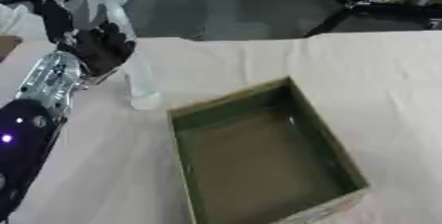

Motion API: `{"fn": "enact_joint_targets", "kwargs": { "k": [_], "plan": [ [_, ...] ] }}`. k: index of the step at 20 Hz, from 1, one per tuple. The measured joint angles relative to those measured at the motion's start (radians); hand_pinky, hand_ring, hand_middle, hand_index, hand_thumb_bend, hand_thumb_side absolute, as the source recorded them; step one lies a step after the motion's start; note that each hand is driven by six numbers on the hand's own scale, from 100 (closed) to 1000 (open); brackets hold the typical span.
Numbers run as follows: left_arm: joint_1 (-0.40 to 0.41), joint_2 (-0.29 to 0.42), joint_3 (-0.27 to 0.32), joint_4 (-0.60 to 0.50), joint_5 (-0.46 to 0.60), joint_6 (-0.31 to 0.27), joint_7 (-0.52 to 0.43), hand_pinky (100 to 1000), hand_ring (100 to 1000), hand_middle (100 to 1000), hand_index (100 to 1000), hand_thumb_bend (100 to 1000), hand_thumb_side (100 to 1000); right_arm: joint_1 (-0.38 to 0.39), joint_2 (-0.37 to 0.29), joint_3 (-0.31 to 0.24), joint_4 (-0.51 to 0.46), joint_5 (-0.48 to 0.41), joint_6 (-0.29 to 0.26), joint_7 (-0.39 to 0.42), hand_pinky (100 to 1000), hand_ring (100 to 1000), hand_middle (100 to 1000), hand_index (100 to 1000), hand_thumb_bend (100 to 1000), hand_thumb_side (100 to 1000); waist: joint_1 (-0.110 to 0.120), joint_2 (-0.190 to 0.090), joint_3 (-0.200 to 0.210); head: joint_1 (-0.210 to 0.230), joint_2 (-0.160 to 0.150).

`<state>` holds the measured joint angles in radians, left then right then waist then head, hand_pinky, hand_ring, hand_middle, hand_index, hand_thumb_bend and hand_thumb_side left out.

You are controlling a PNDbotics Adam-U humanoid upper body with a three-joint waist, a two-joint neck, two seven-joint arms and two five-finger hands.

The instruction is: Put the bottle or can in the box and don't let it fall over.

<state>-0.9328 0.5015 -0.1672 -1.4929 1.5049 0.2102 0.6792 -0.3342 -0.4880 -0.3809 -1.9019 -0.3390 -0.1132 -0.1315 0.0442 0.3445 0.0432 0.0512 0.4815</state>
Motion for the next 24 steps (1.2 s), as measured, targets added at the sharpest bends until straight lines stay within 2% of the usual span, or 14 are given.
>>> {"fn": "enact_joint_targets", "kwargs": {
  "k": [12,24],
  "plan": [
    [-0.002,0.009,0.005,-0.048,0.008,-0.003,0.013,100,100,247,961,311,1000,0.001,0.0,0.0,0.0,0.0,0.0,0.0,855,933,1000,1000,100,705,-0.003,-0.011,0.003,-0.001,0.001],
    [-0.005,0.009,0.007,-0.055,0.019,-0.011,0.019,100,100,256,899,296,1000,0.001,0.0,0.0,0.0,-0.003,0.002,0.002,855,932,1000,1000,100,699,-0.003,-0.022,0.0,-0.006,0.002]
  ]
}}
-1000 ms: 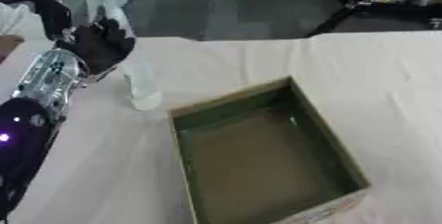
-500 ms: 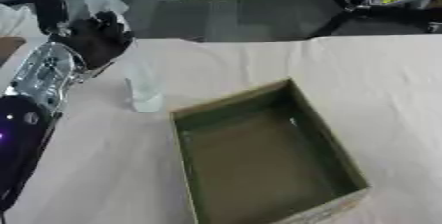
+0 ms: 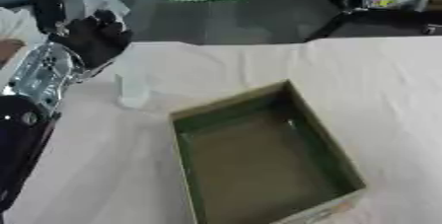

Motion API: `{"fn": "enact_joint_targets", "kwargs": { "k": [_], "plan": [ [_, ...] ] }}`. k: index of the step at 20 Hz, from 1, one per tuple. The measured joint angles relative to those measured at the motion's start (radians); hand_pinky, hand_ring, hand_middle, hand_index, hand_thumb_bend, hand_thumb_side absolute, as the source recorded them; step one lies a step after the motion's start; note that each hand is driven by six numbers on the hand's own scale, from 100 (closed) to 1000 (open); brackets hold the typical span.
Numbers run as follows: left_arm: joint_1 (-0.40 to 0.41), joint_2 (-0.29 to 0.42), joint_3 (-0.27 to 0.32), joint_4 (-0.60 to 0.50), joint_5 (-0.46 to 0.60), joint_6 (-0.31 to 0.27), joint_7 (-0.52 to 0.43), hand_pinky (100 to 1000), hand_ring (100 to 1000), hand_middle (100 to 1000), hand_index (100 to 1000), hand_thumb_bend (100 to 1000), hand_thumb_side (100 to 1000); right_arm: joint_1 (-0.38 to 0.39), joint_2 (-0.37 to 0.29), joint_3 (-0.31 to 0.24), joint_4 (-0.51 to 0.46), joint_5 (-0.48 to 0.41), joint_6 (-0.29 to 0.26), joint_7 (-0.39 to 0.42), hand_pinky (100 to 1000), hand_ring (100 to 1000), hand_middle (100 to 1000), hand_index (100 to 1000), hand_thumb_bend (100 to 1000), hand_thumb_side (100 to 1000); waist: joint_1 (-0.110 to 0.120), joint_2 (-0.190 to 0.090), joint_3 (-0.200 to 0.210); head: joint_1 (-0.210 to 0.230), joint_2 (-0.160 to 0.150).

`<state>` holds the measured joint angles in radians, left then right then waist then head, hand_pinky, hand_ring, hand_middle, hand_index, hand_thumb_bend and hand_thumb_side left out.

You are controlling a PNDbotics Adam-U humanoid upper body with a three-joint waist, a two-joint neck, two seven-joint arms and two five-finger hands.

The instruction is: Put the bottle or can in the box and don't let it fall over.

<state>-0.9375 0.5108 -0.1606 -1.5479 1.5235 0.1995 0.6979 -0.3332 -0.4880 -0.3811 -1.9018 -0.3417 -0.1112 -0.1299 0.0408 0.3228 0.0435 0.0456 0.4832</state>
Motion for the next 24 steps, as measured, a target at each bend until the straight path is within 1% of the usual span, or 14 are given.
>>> {"fn": "enact_joint_targets", "kwargs": {
  "k": [4,7,10,14,16,20,24],
  "plan": [
    [-0.006,0.0,0.001,-0.017,0.003,-0.002,-0.003,100,100,265,899,294,1000,0.0,0.0,0.0,0.0,-0.004,0.0,0.0,855,932,1000,1000,100,696,0.0,-0.005,-0.001,-0.002,0.006],
    [-0.008,0.0,0.001,-0.036,0.005,-0.003,-0.004,100,147,275,902,294,1000,0.001,0.0,0.0,0.0,-0.006,0.0,0.0,855,931,1000,1000,100,695,0.0,-0.009,-0.002,-0.003,0.008],
    [-0.013,0.0,0.002,-0.058,0.007,-0.003,-0.004,100,161,277,906,292,1000,0.003,0.0,0.0,0.0,-0.006,0.0,0.0,855,931,1000,1000,100,695,0.0,-0.012,-0.003,-0.005,0.008],
    [-0.026,0.0,0.004,-0.083,0.008,-0.008,0.001,100,219,289,905,293,1000,0.004,0.0,0.001,0.0,-0.007,0.0,-0.001,855,931,1000,1000,100,696,0.0,-0.024,-0.004,-0.008,0.01],
    [-0.031,0.0,0.004,-0.103,0.008,-0.01,0.003,100,245,295,906,292,1000,0.004,0.0,0.001,0.0,-0.008,0.001,-0.001,854,930,1000,1000,100,696,0.0,-0.029,-0.004,-0.009,0.016],
    [-0.032,0.0,0.004,-0.157,0.007,-0.008,0.005,100,293,309,909,292,1000,0.004,0.0,0.002,0.0,-0.014,0.002,-0.002,854,929,1000,999,100,695,-0.004,-0.037,-0.004,-0.012,0.018],
    [-0.032,0.0,0.004,-0.233,0.003,-0.002,0.011,100,319,319,919,294,1000,0.008,0.0,0.004,0.0,-0.016,0.002,-0.003,853,928,1000,998,100,695,-0.006,-0.046,-0.002,-0.013,0.026]
  ]
}}
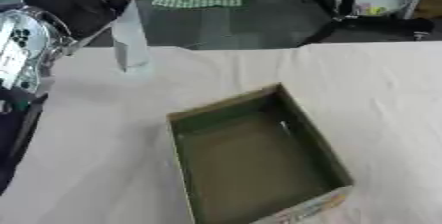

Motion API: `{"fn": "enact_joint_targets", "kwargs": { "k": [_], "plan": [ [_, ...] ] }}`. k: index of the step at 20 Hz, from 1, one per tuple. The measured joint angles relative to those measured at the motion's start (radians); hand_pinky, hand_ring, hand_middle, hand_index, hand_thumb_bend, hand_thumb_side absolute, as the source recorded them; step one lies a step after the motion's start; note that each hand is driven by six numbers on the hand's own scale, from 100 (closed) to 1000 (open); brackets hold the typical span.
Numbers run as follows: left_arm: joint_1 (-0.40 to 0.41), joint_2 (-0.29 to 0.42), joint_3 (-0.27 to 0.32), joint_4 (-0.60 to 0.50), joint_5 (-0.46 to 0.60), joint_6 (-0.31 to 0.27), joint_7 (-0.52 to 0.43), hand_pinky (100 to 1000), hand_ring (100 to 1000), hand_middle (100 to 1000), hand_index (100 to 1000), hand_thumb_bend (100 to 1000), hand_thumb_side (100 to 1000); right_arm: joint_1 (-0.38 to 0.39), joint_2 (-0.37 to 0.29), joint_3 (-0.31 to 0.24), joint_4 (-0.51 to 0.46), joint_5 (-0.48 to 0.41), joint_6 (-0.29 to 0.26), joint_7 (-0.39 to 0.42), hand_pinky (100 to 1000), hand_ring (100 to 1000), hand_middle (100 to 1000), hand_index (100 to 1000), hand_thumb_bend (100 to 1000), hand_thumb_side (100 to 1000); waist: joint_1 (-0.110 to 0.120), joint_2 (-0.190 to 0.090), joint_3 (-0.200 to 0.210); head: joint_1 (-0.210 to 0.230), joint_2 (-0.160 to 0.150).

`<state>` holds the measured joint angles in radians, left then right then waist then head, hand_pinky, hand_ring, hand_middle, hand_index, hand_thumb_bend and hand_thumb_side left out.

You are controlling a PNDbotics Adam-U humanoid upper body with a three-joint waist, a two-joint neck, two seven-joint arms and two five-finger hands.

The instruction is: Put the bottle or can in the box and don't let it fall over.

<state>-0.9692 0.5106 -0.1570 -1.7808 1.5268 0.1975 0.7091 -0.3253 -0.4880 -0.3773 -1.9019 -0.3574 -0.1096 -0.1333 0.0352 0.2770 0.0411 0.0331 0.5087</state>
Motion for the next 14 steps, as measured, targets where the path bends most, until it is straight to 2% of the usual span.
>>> {"fn": "enact_joint_targets", "kwargs": {
  "k": [9,14],
  "plan": [
    [0.002,-0.023,-0.033,-0.171,-0.001,0.036,0.044,100,344,331,925,300,1000,0.001,0.0,0.002,0.0,-0.008,-0.002,-0.008,852,927,1000,996,100,695,-0.008,-0.02,0.003,-0.001,0.021],
    [0.011,-0.063,-0.068,-0.199,0.005,0.069,0.037,100,352,335,923,297,1000,0.002,0.0,-0.001,0.0,-0.008,0.003,-0.025,852,927,1000,996,100,698,-0.01,-0.038,0.003,-0.009,0.035]
  ]
}}
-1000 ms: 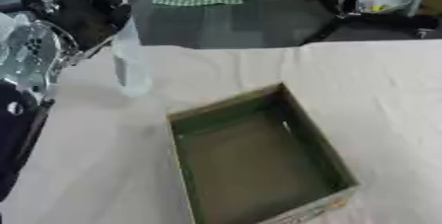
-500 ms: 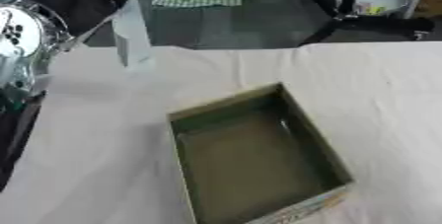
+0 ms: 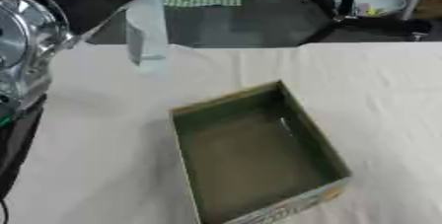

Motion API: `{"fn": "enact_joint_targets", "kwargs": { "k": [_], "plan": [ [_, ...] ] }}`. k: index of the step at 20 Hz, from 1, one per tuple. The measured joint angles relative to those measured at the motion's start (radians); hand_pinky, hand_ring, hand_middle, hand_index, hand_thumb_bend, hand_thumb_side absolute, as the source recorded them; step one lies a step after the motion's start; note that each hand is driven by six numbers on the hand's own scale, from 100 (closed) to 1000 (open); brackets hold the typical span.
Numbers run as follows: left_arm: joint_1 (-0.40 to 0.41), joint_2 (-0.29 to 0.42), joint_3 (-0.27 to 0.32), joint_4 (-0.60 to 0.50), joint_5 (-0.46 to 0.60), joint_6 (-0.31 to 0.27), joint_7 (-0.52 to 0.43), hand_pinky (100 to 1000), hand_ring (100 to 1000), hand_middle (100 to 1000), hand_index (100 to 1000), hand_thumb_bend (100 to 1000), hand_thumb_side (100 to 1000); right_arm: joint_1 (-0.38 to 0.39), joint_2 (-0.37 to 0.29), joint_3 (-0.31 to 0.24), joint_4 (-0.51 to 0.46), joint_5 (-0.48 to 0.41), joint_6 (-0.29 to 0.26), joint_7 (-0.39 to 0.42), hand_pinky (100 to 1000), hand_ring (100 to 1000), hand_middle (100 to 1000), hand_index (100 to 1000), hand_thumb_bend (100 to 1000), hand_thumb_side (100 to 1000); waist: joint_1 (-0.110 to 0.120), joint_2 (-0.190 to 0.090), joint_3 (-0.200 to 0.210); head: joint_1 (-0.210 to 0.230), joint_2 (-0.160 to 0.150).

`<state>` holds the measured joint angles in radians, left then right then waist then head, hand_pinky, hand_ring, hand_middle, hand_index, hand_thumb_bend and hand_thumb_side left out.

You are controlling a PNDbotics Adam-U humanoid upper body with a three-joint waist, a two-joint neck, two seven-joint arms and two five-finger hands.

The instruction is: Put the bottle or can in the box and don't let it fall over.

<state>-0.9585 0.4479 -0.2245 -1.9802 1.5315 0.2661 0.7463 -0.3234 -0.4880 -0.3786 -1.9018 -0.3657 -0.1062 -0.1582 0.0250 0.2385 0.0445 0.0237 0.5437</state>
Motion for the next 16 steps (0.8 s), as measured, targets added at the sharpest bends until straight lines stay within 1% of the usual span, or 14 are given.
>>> {"fn": "enact_joint_targets", "kwargs": {
  "k": [1,2,3,9,16],
  "plan": [
    [0.001,-0.008,-0.007,-0.001,0.0,0.007,-0.006,100,352,335,923,296,1000,0.002,0.0,-0.003,0.0,0.0,0.002,-0.004,852,928,1000,997,100,698,-0.001,-0.001,0.0,-0.001,0.001],
    [0.002,-0.017,-0.016,-0.001,0.0,0.015,-0.014,100,348,333,922,251,1000,0.003,0.0,-0.004,0.0,0.0,0.004,-0.01,853,929,1000,997,100,710,-0.002,-0.001,-0.001,-0.003,0.003],
    [0.005,-0.028,-0.025,-0.002,0.001,0.024,-0.022,100,345,331,922,292,1000,0.003,0.0,-0.006,0.0,0.0,0.006,-0.016,853,929,1000,998,100,700,-0.002,-0.002,-0.002,-0.004,0.006],
    [0.018,-0.105,-0.081,-0.002,0.005,0.08,-0.06,100,329,323,922,286,1000,0.006,0.001,-0.016,0.0,0.0,0.029,-0.051,855,931,1000,995,100,703,-0.005,-0.004,-0.006,-0.004,0.009],
    [0.025,-0.177,-0.131,-0.002,0.02,0.127,-0.077,100,290,307,924,279,1000,0.006,0.009,-0.023,0.0,-0.001,0.048,-0.075,855,931,1000,994,100,707,-0.005,-0.004,-0.013,-0.003,0.009]
  ]
}}
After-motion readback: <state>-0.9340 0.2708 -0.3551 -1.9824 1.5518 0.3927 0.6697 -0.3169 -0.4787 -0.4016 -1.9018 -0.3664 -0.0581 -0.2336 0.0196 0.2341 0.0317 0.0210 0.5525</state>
